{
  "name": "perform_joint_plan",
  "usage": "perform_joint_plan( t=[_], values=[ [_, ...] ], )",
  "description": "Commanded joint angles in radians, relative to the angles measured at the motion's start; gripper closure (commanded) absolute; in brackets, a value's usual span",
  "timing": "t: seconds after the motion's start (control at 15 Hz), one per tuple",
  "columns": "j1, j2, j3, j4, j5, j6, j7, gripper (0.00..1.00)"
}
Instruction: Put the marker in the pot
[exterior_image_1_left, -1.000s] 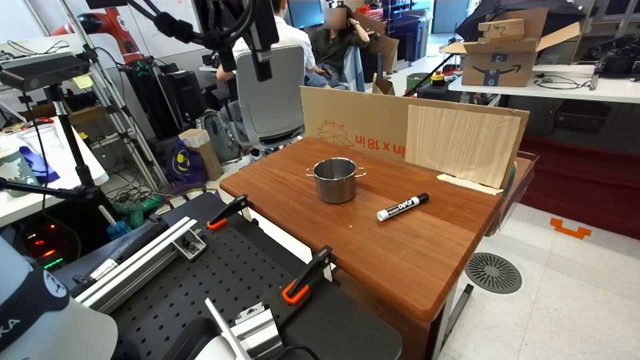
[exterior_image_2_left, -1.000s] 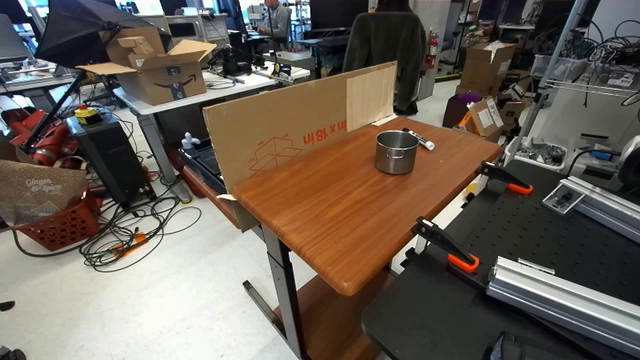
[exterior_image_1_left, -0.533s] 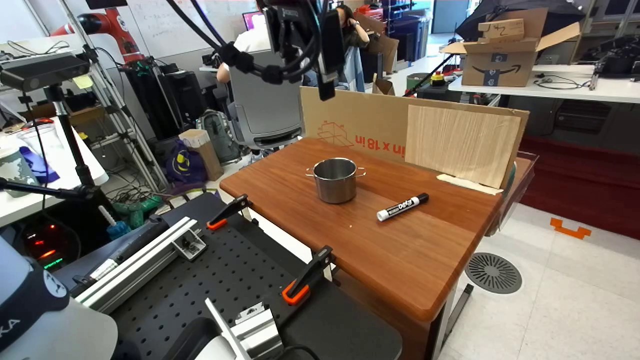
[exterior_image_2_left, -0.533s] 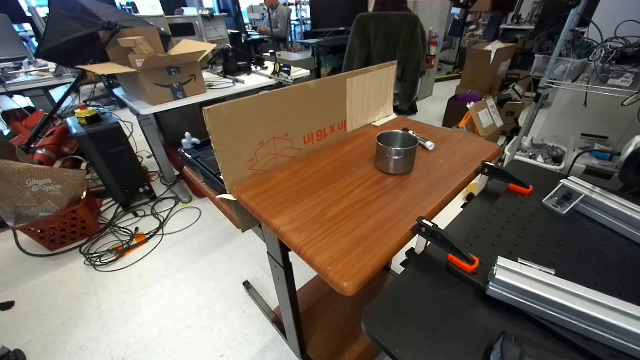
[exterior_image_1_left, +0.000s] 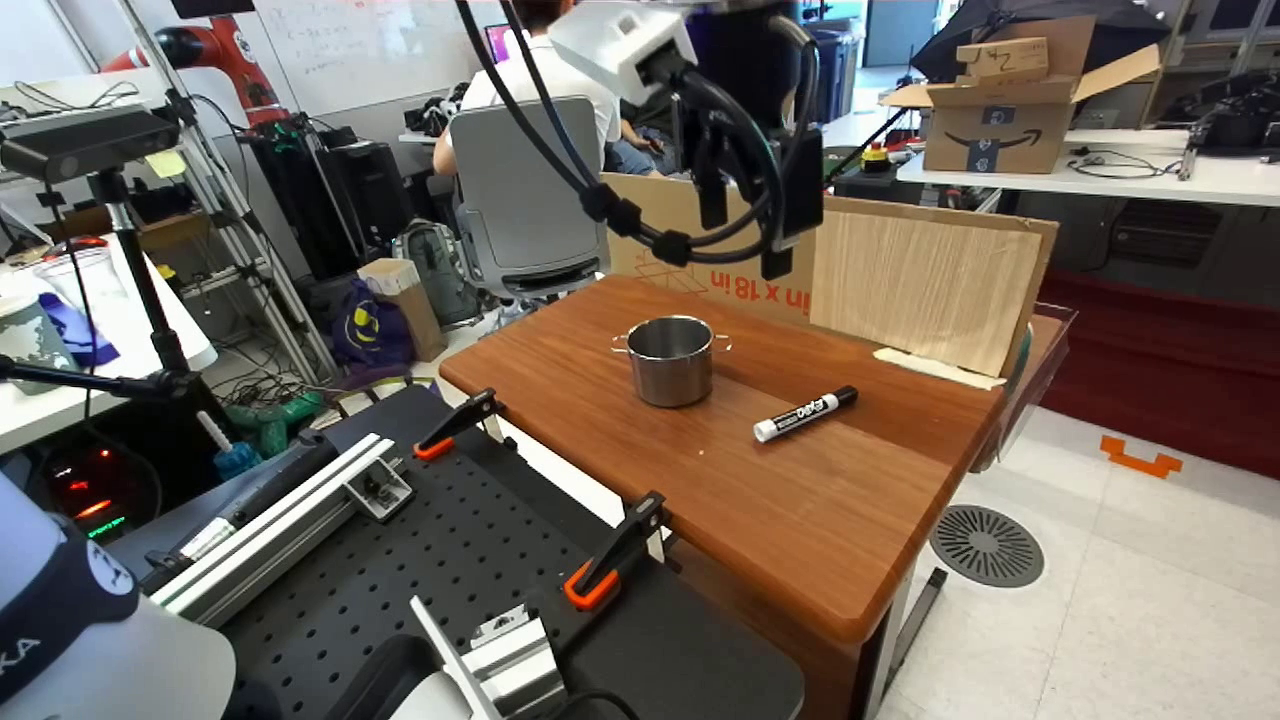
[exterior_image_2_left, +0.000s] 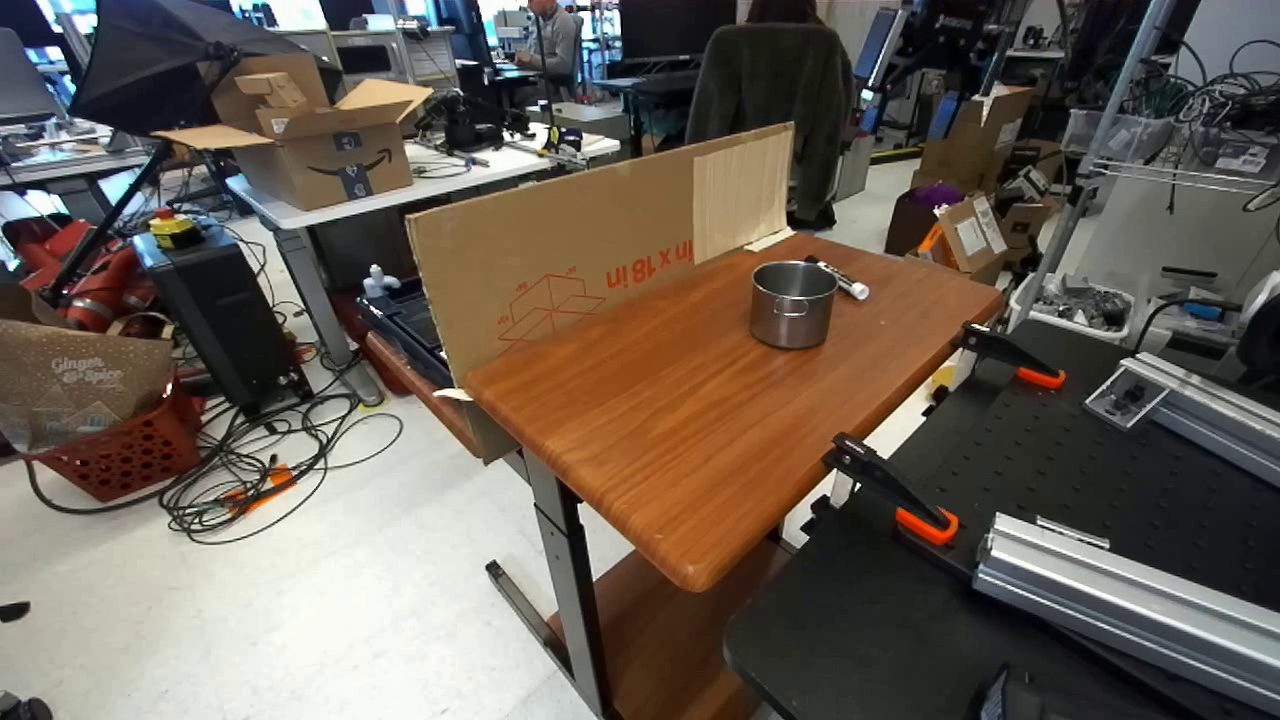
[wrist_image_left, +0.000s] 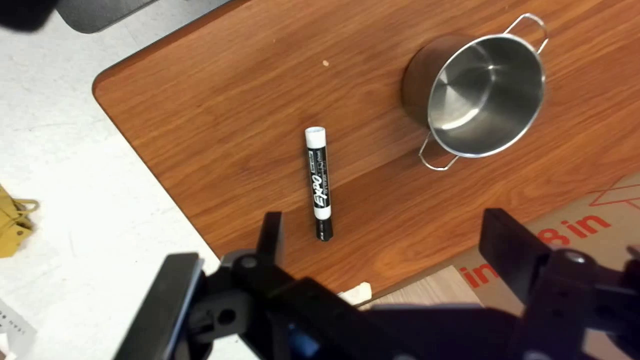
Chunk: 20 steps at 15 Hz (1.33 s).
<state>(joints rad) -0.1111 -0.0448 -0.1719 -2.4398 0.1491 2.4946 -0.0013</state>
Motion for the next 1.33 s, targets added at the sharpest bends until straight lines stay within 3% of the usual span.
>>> perform_joint_plan(
  t=[0.0,0.67,1.27],
  values=[
    [-0.02,0.132,0.004,0.078,0.039,0.042,0.001,0.0],
    [-0.062,0.442,0.023,0.257,0.038,0.146,0.042,0.0],
    [-0.042,0.592,0.039,0.36,0.014,0.149,0.107,0.0]
  ],
)
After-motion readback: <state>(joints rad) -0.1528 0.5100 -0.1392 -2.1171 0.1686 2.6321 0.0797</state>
